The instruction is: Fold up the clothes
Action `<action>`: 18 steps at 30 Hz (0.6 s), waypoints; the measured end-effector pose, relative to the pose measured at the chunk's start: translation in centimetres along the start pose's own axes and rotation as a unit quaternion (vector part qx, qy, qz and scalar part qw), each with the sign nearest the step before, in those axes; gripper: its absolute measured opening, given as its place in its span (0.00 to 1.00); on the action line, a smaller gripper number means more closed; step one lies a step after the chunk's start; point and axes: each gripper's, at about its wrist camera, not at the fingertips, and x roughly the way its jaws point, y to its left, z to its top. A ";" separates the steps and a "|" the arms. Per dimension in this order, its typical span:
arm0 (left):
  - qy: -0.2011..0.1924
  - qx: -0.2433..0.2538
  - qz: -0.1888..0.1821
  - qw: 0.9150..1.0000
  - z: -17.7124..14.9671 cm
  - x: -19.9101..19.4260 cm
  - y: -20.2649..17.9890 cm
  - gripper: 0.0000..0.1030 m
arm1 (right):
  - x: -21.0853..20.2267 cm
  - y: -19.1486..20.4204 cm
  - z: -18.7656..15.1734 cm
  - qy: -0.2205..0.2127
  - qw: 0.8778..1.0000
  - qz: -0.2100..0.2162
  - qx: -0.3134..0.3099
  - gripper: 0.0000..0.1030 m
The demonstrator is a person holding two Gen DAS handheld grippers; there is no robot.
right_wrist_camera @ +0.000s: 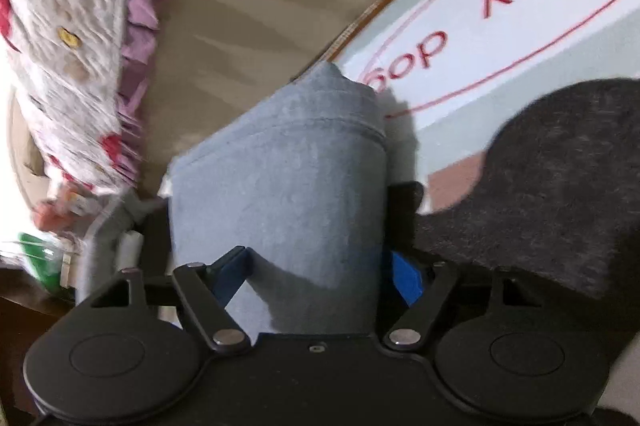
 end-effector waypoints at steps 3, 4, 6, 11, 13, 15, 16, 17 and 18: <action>-0.007 -0.015 0.002 1.000 -0.1 1.1 0.7 0.68 | 0.6 0.8 0.1 -0.009 1.000 0.002 -0.017 0.78; -0.010 -0.008 0.003 1.000 0.0 1.7 0.6 0.73 | 0.5 1.2 0.1 -0.012 1.000 0.003 -0.026 0.70; -0.012 0.030 0.015 0.999 0.0 2.5 0.0 0.75 | -0.1 1.9 0.5 -0.018 0.999 0.026 -0.026 0.57; -0.008 -0.027 0.010 1.000 -0.3 2.5 1.2 0.79 | -1.2 5.6 1.3 -0.018 0.995 0.065 -0.072 0.50; 0.008 -0.075 -0.009 0.997 -0.6 2.4 2.5 0.79 | -1.1 5.9 1.2 -0.017 0.995 0.064 -0.075 0.50; 0.013 -0.081 -0.015 0.997 -0.6 2.4 2.6 0.80 | -1.0 5.6 1.4 -0.016 0.996 0.062 -0.066 0.50; 0.010 -0.073 -0.016 0.997 -0.5 2.6 2.3 0.81 | -0.9 5.3 1.5 -0.014 0.996 0.062 -0.060 0.50; 0.007 -0.065 -0.017 0.998 -0.5 2.9 2.1 0.82 | -0.9 5.2 1.6 -0.014 0.997 0.062 -0.054 0.50; 0.004 -0.056 -0.018 0.998 -0.4 3.1 1.8 0.82 | -0.8 5.1 1.7 -0.013 0.997 0.062 -0.049 0.50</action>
